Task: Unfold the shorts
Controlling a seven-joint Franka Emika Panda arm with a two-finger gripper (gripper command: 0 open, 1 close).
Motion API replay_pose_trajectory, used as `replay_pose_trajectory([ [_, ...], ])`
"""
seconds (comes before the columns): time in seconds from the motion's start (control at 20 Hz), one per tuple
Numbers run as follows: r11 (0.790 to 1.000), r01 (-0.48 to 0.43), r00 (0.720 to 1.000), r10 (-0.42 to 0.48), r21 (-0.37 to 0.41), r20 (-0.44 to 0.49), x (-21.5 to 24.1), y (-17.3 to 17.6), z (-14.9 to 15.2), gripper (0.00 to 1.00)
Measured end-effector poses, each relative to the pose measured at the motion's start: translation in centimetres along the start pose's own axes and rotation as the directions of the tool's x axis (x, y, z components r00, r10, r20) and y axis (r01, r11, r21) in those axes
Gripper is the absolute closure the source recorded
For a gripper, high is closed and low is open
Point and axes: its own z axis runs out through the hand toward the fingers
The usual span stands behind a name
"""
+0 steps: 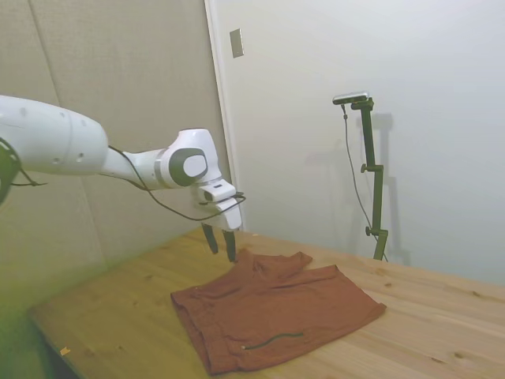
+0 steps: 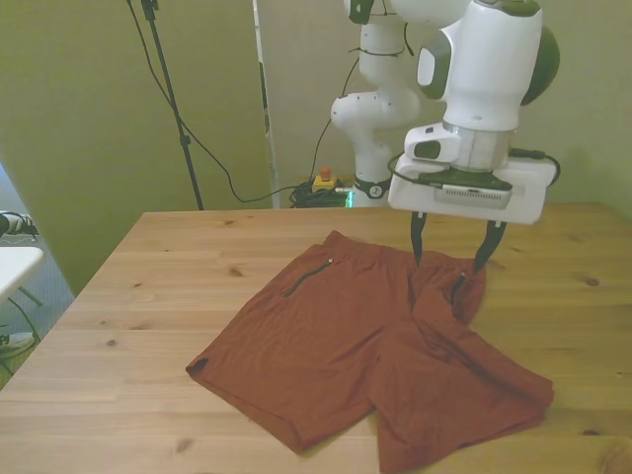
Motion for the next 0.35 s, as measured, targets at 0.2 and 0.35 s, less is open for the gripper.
replay_pose_trajectory([
  [0.2, 0.998, 0.054, 0.999, -0.054, -0.011, 0.001, -3.8, 5.8, -1.8, 0.0],
  [0.35, 0.995, 0.093, 0.996, -0.093, -0.024, -0.001, -7.2, 10.5, -1.9, 0.0],
])
